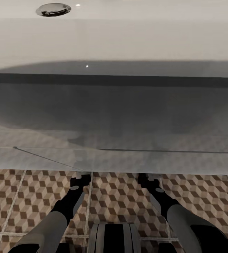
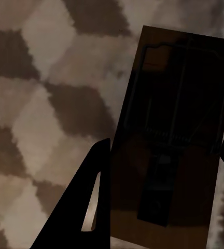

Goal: Take the four mousetraps from the cabinet in the bathroom and place them on the bathroom floor. Make sure all four end up on the same floor surface, and ensure that at least two of them are either under or directly next to the same bathroom sink.

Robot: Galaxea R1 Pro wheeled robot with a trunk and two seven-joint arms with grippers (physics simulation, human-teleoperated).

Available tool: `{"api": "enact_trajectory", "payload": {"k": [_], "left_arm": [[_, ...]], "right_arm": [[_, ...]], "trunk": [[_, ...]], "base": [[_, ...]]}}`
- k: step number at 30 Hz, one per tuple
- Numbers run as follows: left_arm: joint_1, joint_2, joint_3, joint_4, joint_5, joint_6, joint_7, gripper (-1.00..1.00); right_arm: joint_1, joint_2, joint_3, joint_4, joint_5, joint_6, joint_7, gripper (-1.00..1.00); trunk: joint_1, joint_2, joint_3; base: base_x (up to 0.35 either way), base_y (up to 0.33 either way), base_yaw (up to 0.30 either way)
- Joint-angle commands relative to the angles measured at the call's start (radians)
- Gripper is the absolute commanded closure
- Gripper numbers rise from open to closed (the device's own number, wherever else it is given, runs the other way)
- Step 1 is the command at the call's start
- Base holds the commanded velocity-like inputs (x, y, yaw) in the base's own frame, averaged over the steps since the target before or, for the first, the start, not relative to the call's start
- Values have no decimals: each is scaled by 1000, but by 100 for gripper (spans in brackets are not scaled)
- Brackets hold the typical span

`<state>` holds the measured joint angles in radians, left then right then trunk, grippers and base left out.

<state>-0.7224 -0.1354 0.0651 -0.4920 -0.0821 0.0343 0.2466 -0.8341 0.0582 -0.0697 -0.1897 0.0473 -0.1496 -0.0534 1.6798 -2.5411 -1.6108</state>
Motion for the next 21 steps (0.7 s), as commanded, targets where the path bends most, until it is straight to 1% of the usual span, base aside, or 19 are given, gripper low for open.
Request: {"api": "enact_trajectory", "payload": {"k": [1,8,21], "left_arm": [[0,-1,5,-1,-10,4,2,100],[0,-2,4,0,-10,4,2,100],[0,-7,5,3,-10,5,3,100]], "right_arm": [[-1,1,-7,1,2,0,0,100],[-2,2,-7,1,2,13,1,100],[-3,2,-7,1,2,14,1,100]], "trunk": [[0,0,0],[0,0,0],[0,0,0]], "base": [[0,0,0],[0,0,0],[0,0,0]]}}
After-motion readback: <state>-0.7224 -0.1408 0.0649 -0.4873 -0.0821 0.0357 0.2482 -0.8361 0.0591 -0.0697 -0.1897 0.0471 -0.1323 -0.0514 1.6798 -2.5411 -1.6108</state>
